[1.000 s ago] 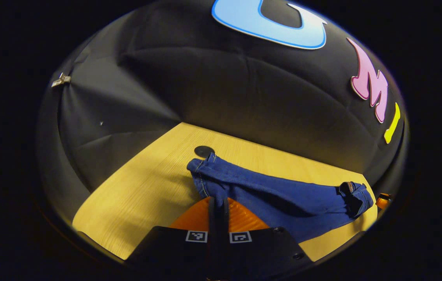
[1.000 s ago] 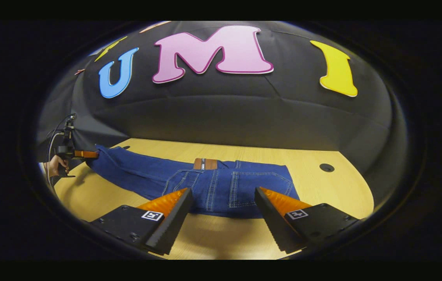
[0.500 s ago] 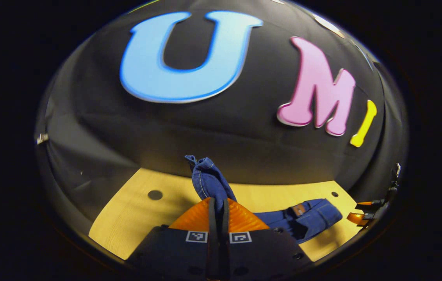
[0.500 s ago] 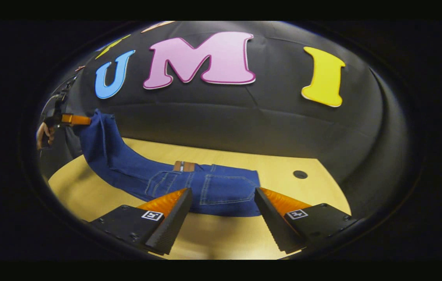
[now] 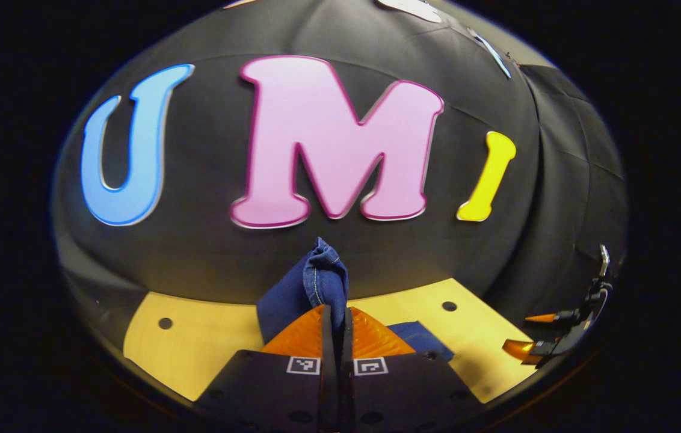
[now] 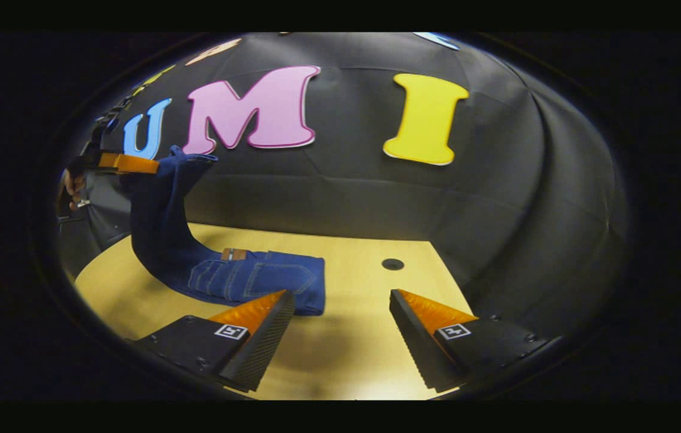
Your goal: Grasp the waist and the cuffs of the jeans and fold them to make the two legs overlap; first hold the waist and fold one-third of the jeans toward the cuffs, then hold the cuffs and fold the remaining one-third in the same direction to finish folding.
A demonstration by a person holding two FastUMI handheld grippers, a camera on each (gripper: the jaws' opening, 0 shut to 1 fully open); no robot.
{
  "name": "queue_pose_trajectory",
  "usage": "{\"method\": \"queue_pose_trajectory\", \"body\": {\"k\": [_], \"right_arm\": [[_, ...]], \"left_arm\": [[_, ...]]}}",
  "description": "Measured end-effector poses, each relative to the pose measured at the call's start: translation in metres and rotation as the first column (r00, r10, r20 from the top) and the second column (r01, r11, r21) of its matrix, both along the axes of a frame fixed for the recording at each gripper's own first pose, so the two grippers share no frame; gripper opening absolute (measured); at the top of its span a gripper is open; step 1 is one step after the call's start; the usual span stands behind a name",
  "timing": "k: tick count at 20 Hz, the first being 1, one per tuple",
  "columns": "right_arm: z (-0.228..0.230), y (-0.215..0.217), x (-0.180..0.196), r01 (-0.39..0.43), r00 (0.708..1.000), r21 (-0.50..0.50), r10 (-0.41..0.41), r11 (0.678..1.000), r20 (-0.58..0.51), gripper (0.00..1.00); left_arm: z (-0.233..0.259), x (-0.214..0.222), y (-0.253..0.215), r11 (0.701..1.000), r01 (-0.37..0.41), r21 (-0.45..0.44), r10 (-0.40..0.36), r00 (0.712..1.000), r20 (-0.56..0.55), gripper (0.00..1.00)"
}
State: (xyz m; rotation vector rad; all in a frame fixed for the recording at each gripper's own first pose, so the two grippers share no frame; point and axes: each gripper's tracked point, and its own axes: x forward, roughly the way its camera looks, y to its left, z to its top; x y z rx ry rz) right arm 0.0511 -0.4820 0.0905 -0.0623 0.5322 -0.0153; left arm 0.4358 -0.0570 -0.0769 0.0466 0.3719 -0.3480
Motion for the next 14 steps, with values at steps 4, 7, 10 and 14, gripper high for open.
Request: {"method": "queue_pose_trajectory", "body": {"k": [4, 7, 10, 14], "right_arm": [[0.014, -0.042, -0.011, 0.073, 0.997, 0.021, -0.073, 0.997, 0.014, 0.98], [0.022, -0.065, -0.022, 0.108, 0.994, 0.038, -0.109, 0.993, 0.013, 0.95], [0.03, -0.079, -0.034, 0.124, 0.992, 0.029, -0.125, 0.992, 0.025, 0.98], [0.04, -0.082, -0.051, 0.142, 0.989, 0.032, -0.143, 0.989, 0.025, 0.98]], "left_arm": [[-0.052, -0.001, -0.109, 0.993, 0.112, 0.021, -0.11, 0.991, -0.072, 0.06], [-0.112, -0.003, -0.152, 0.991, 0.135, 0.019, -0.13, 0.976, -0.174, 0.06], [-0.165, 0.007, -0.161, 0.991, 0.133, 0.013, -0.125, 0.959, -0.254, 0.08], [-0.179, 0.001, -0.164, 0.993, 0.111, -0.025, -0.114, 0.961, -0.252, 0.41]]}}
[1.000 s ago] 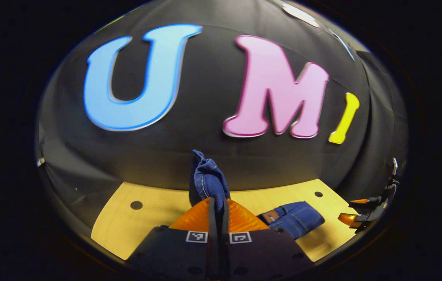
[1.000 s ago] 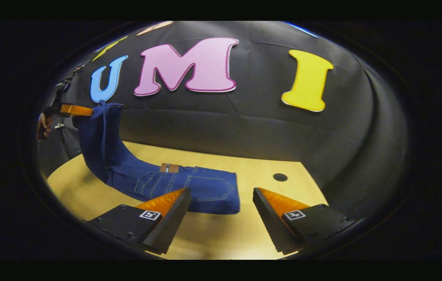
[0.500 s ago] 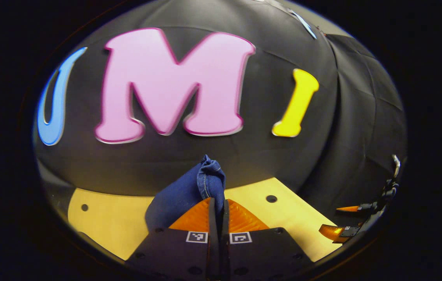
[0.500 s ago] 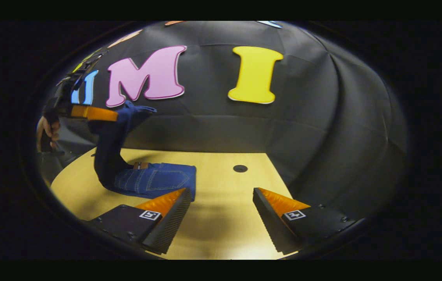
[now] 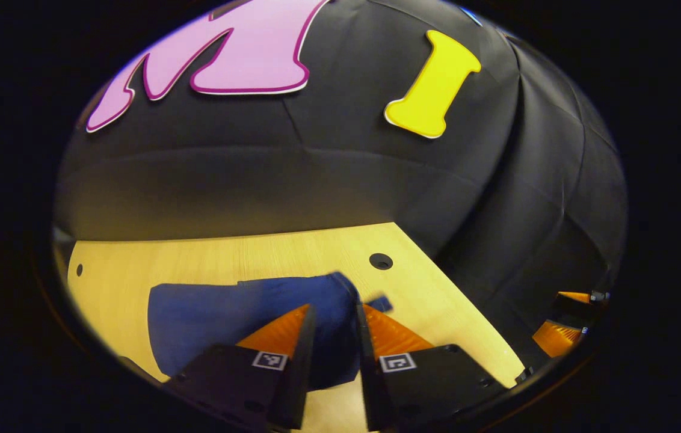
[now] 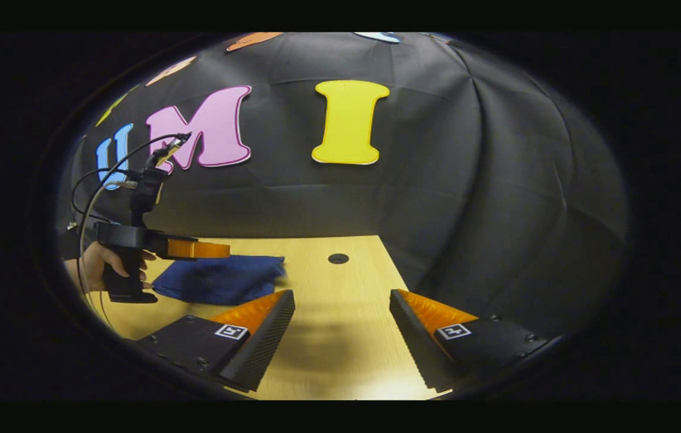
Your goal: Grasp the waist and the cuffs of the jeans and fold them to make the two legs overlap; first hold the waist and fold one-third of the jeans toward the cuffs, then hold the cuffs and fold the remaining one-third in the same direction to finish folding.
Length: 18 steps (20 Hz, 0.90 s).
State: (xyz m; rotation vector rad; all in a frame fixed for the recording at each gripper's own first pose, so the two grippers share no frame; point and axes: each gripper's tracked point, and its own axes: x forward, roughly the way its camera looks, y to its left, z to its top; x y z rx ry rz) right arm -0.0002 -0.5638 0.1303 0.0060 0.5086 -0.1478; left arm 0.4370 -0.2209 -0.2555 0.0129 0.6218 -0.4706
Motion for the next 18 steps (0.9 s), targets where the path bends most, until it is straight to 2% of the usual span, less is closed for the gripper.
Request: {"method": "queue_pose_trajectory", "body": {"k": [1, 3, 4, 5, 7, 11, 15, 18], "right_arm": [[0.006, 0.001, -0.004, 0.004, 1.0, 0.003, -0.004, 1.0, 0.008, 1.0], [0.022, 0.005, -0.011, 0.005, 1.0, 0.002, -0.005, 1.0, 0.026, 0.98], [0.031, 0.008, -0.014, 0.002, 0.999, -0.001, -0.002, 1.0, 0.036, 0.98], [0.041, 0.013, -0.019, -0.001, 0.999, -0.006, 0.002, 1.0, 0.047, 0.98], [0.064, 0.027, -0.028, -0.012, 0.997, -0.014, 0.013, 1.0, 0.077, 0.98], [0.121, 0.063, -0.051, -0.018, 0.987, -0.039, 0.024, 0.999, 0.158, 0.98], [0.175, 0.111, -0.088, -0.036, 0.974, -0.022, 0.04, 0.999, 0.223, 0.97], [0.207, 0.145, -0.122, -0.06, 0.96, -0.006, 0.06, 0.998, 0.272, 0.97]], "left_arm": [[0.01, -0.006, 0.007, 1.0, -0.002, 0.0, 0.002, 1.0, 0.018, 0.59], [0.035, -0.019, 0.027, 1.0, -0.011, 0.001, 0.011, 0.997, 0.074, 0.94], [0.052, -0.028, 0.042, 1.0, -0.027, 0.001, 0.026, 0.994, 0.109, 0.88], [0.07, -0.041, 0.056, 0.999, -0.04, -0.006, 0.04, 0.989, 0.141, 0.96], [0.112, -0.069, 0.088, 0.997, -0.076, -0.032, 0.081, 0.975, 0.209, 0.97], [0.199, -0.132, 0.17, 0.985, -0.169, -0.023, 0.165, 0.912, 0.375, 0.96], [0.267, -0.212, 0.223, 0.978, -0.204, -0.039, 0.198, 0.856, 0.477, 0.96], [0.298, -0.272, 0.254, 0.974, -0.22, -0.061, 0.218, 0.822, 0.526, 0.96]]}}
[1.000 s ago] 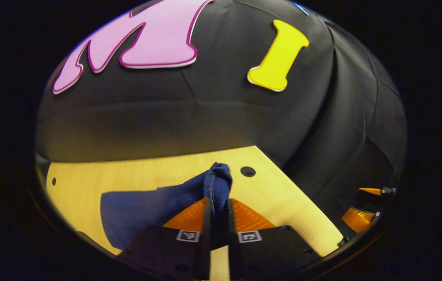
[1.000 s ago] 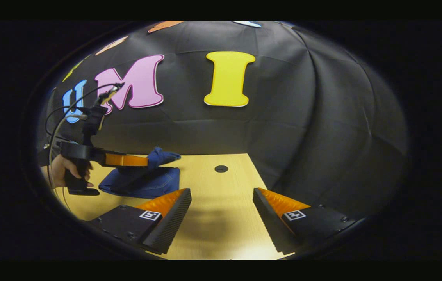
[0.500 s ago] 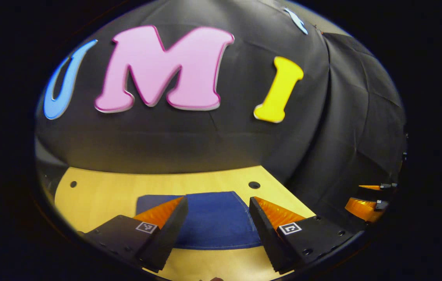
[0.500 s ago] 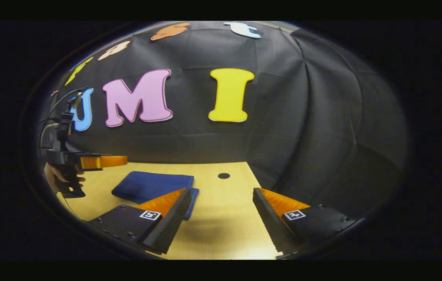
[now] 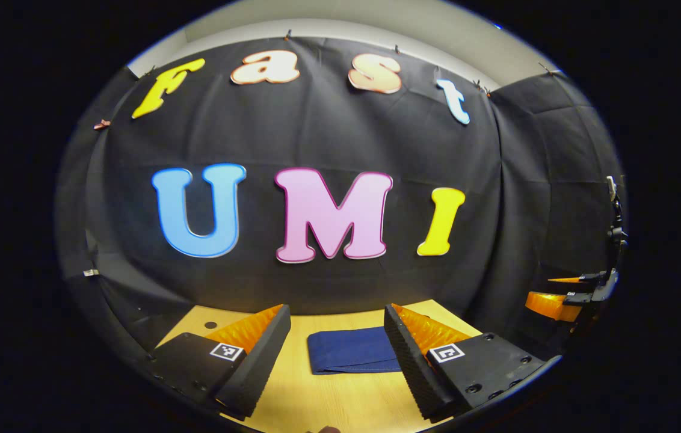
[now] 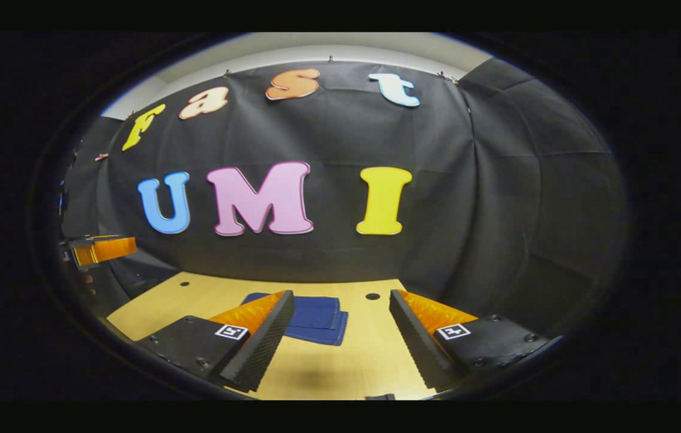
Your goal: Grasp the waist and the cuffs of the jeans and fold them to make the two legs overlap; first hold the waist and fold one-third of the jeans toward the cuffs, then hold the cuffs and fold the remaining one-third in the same direction to finish folding.
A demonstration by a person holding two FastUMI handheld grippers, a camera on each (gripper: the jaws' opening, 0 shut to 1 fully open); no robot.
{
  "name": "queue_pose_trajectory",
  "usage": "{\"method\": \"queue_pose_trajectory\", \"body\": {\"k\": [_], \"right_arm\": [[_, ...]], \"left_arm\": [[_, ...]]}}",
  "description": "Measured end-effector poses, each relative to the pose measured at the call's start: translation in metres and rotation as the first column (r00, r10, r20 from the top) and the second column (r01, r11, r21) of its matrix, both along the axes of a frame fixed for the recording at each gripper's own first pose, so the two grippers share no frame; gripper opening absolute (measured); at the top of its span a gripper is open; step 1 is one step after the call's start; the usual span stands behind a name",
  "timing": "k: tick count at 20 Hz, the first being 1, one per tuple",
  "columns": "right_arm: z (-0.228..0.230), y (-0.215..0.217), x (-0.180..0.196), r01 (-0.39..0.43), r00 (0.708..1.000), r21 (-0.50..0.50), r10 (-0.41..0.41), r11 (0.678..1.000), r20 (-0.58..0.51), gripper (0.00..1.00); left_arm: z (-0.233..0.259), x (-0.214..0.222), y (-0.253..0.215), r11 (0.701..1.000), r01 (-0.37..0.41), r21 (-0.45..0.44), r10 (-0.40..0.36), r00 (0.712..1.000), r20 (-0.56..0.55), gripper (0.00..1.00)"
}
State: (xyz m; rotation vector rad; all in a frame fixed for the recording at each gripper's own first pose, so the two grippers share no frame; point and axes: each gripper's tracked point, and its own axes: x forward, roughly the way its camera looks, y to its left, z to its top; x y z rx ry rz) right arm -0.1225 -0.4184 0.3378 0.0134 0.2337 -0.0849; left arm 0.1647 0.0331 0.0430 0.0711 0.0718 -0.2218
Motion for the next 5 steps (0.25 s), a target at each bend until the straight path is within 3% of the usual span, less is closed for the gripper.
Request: {"method": "queue_pose_trajectory", "body": {"k": [5], "right_arm": [[0.008, 0.044, -0.054, -0.042, 0.999, -0.024, 0.043, 0.999, 0.02, 0.97]], "left_arm": [[-0.009, -0.078, 0.029, 0.998, -0.063, -0.002, 0.063, 0.998, 0.006, 0.97]]}}
